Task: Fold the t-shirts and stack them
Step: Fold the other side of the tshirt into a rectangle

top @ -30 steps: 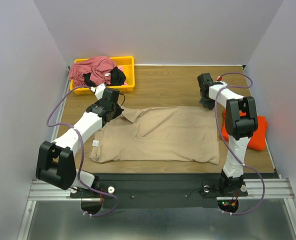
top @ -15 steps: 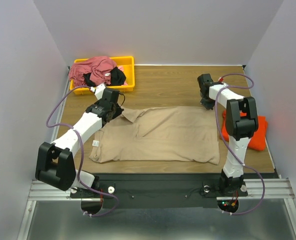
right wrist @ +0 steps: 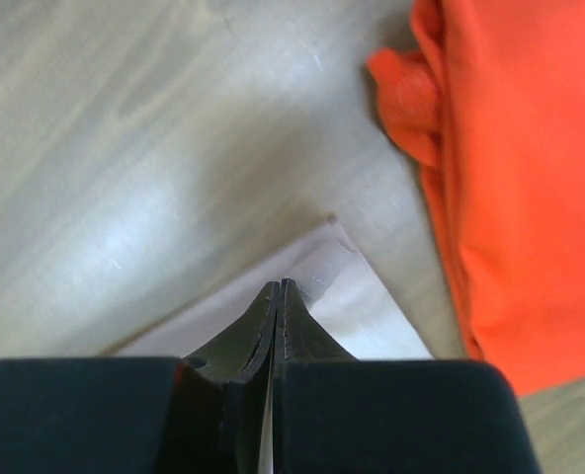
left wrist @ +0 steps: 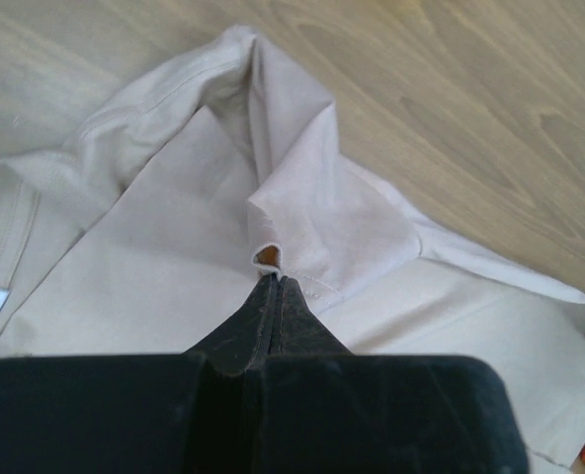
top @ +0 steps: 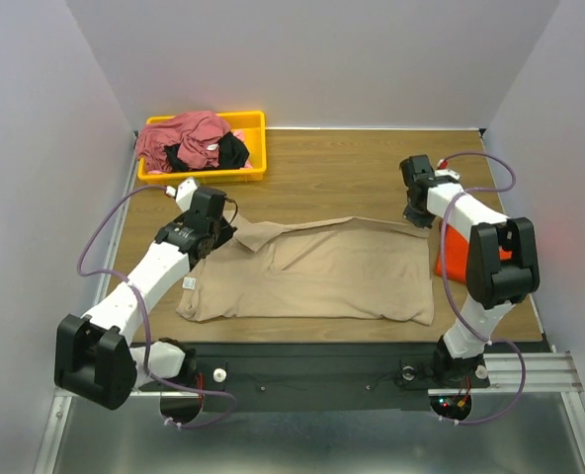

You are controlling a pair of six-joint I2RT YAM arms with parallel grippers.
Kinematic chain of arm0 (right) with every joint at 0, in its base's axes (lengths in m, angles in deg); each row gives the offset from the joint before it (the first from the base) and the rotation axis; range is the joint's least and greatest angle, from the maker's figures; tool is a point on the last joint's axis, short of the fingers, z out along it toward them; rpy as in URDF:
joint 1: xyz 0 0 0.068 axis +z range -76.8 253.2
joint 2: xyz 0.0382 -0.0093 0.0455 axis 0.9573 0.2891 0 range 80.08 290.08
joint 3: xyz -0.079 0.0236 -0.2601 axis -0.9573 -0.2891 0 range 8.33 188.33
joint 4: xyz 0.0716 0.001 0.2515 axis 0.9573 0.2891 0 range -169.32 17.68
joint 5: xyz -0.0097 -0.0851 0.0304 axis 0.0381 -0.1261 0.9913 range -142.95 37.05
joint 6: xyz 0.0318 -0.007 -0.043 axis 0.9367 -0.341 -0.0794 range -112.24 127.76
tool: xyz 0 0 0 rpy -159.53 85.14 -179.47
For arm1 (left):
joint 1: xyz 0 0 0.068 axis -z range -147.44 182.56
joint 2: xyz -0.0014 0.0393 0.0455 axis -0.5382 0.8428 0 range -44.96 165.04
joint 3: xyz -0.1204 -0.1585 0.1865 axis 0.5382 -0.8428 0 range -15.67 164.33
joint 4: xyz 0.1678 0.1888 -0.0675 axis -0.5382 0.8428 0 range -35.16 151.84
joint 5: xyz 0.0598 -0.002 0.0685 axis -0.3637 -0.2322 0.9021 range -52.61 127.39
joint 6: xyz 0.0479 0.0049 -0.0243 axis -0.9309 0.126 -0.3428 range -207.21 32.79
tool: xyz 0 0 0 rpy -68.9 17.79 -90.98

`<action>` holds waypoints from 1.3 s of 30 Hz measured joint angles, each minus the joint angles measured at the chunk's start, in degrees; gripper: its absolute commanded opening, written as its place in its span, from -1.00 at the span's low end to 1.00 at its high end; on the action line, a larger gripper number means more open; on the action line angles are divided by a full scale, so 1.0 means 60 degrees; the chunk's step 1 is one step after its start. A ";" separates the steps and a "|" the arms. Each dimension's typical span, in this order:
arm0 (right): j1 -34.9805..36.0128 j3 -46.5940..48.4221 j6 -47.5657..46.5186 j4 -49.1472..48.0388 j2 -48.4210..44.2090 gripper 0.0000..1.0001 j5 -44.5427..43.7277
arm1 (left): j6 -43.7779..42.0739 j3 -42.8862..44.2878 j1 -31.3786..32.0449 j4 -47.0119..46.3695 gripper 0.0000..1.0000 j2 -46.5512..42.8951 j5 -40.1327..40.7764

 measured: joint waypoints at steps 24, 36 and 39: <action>0.0117 -0.2685 -0.0838 -0.0226 -0.3253 -0.98 0.0776 | 0.2000 -0.2164 0.0051 0.2532 -1.00 -0.4488 -0.0616; 0.0131 -0.4517 -0.0994 -0.0127 -0.3850 1.00 0.1166 | 0.2397 -0.3457 0.0055 0.3497 0.97 -0.5960 -0.1486; 0.0153 -0.4499 -0.1060 -0.0117 -0.4149 1.00 0.1377 | 0.2404 -0.3406 0.0058 0.3617 0.97 -0.6251 -0.1566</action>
